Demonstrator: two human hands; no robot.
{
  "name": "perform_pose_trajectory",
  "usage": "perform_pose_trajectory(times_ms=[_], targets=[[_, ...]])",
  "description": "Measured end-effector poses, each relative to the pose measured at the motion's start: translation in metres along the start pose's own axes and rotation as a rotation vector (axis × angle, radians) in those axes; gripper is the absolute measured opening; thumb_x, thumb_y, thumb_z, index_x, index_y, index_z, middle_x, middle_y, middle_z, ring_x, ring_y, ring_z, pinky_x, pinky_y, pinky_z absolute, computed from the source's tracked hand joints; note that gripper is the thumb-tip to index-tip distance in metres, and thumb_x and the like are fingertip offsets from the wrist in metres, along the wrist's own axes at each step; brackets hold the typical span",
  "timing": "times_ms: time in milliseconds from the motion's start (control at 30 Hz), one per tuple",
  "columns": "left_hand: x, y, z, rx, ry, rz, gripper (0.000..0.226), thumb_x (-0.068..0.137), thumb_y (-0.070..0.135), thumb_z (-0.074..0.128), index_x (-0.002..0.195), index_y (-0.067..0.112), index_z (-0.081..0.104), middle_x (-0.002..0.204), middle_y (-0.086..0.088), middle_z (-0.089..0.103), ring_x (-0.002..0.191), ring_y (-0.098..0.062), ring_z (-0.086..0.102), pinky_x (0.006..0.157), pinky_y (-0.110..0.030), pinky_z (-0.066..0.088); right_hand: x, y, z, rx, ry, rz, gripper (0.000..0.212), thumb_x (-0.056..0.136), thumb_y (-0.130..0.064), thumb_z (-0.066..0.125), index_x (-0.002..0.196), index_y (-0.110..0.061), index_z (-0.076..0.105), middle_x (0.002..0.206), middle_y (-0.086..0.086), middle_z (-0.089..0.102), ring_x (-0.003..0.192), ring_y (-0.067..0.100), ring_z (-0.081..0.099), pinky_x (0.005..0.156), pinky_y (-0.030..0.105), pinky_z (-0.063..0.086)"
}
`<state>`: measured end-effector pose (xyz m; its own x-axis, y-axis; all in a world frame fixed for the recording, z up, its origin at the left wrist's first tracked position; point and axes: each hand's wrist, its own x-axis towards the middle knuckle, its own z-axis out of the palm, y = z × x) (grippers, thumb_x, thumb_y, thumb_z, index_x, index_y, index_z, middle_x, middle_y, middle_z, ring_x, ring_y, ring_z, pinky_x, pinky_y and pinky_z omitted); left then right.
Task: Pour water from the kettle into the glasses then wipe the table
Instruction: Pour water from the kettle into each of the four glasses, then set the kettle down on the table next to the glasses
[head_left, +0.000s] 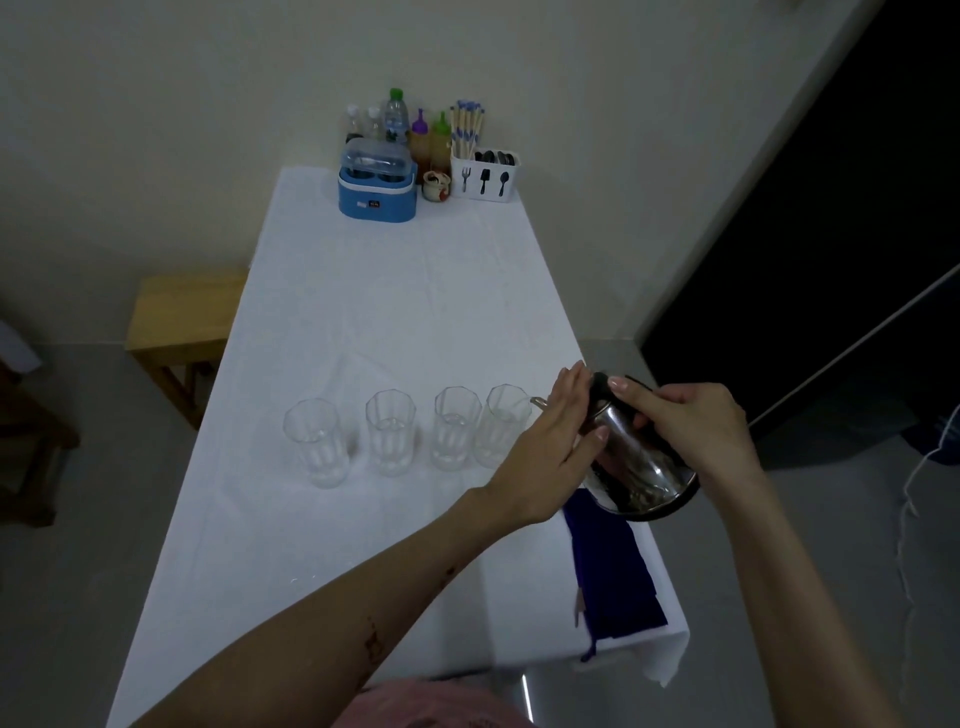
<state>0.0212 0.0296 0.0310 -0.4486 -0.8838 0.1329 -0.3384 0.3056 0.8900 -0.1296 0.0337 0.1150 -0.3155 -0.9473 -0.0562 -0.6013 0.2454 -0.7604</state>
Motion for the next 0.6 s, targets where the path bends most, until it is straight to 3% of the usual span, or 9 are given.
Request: perform_pose_trajectory(times_ms=[233,367,500,600], targets=[[0.000,-0.022,0.009,0.108,-0.068,0.046,0.059,0.105,0.030,0.032,0.155,0.019,0.003,0.163,0.008,-0.007,0.148,-0.002,-0.012,0.121,-0.024,0.003,-0.001,0.058,0.029,0.353,-0.013,0.231,0.044,0.072,-0.051,0.084,0.053,-0.014,0.069,0.052,0.000,0.063,0.057,0.017,0.057,0.064,0.032,0.048],[0.009,-0.032,0.020,0.252,-0.139,0.115,0.061,0.105,0.030,0.032,0.155,0.014,0.002,0.164,0.004,-0.009,0.148,-0.004,-0.015,0.121,-0.025,0.001,-0.005,0.088,0.040,0.617,-0.012,0.358,0.029,0.078,-0.037,0.083,0.074,-0.010,0.075,0.067,0.004,0.067,0.073,0.023,0.060,0.077,0.037,0.052],[0.031,-0.040,0.031,0.395,-0.200,0.215,0.060,0.105,0.027,0.033,0.154,0.007,0.005,0.164,-0.005,-0.005,0.150,-0.013,-0.013,0.121,-0.027,-0.004,0.001,0.113,0.048,0.785,0.037,0.419,0.021,0.086,-0.034,0.076,0.090,-0.014,0.080,0.079,0.006,0.069,0.080,0.021,0.059,0.076,0.034,0.049],[0.053,-0.045,0.039,0.474,-0.234,0.247,0.059,0.105,0.025,0.033,0.153,0.003,0.008,0.163,-0.010,-0.001,0.150,-0.017,-0.011,0.119,-0.022,-0.010,0.016,0.127,0.057,0.840,0.069,0.466,0.020,0.086,-0.039,0.075,0.086,-0.021,0.083,0.090,0.008,0.073,0.086,0.022,0.063,0.085,0.040,0.052]])
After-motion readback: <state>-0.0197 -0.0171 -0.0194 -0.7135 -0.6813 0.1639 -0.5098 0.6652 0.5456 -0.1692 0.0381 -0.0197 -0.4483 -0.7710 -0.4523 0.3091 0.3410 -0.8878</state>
